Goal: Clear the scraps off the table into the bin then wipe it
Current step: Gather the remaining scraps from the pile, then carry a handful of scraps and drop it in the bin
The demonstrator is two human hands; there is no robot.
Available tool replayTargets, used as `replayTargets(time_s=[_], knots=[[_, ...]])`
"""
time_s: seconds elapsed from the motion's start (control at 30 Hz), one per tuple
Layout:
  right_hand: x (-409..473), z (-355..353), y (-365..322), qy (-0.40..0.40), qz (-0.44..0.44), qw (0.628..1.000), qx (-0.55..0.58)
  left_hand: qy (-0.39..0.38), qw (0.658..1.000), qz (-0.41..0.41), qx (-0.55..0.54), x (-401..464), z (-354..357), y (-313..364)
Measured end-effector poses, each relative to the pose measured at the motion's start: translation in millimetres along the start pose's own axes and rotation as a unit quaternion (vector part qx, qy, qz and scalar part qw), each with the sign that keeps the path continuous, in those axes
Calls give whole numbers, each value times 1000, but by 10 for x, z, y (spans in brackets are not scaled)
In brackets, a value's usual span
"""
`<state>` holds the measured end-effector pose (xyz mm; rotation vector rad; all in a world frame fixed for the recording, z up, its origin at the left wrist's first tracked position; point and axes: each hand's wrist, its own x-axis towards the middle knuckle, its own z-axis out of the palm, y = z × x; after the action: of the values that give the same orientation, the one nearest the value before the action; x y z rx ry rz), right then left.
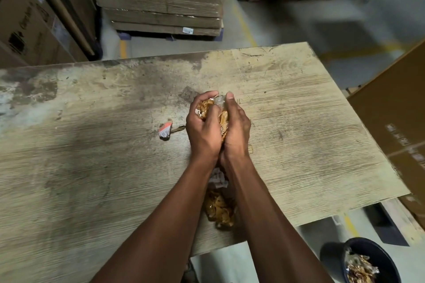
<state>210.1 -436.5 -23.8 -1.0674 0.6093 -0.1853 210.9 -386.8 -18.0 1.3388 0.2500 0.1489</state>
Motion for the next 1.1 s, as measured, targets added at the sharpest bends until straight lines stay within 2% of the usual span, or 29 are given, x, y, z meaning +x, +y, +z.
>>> replayTargets(time_s=[0.27, 0.63, 0.87, 1.1], knots=[[-2, -8, -7, -20, -19, 999, 40, 18, 999, -23, -40, -10, 25, -102], [-14, -16, -37, -49, -55, 997, 38, -17, 999, -7, -48, 79, 70, -89], [160, -63, -54, -14, -52, 997, 58, -67, 998, 2, 4, 97, 214, -65], [257, -309, -251, 4, -54, 993, 103, -112, 994, 1, 6, 62, 550, -112]])
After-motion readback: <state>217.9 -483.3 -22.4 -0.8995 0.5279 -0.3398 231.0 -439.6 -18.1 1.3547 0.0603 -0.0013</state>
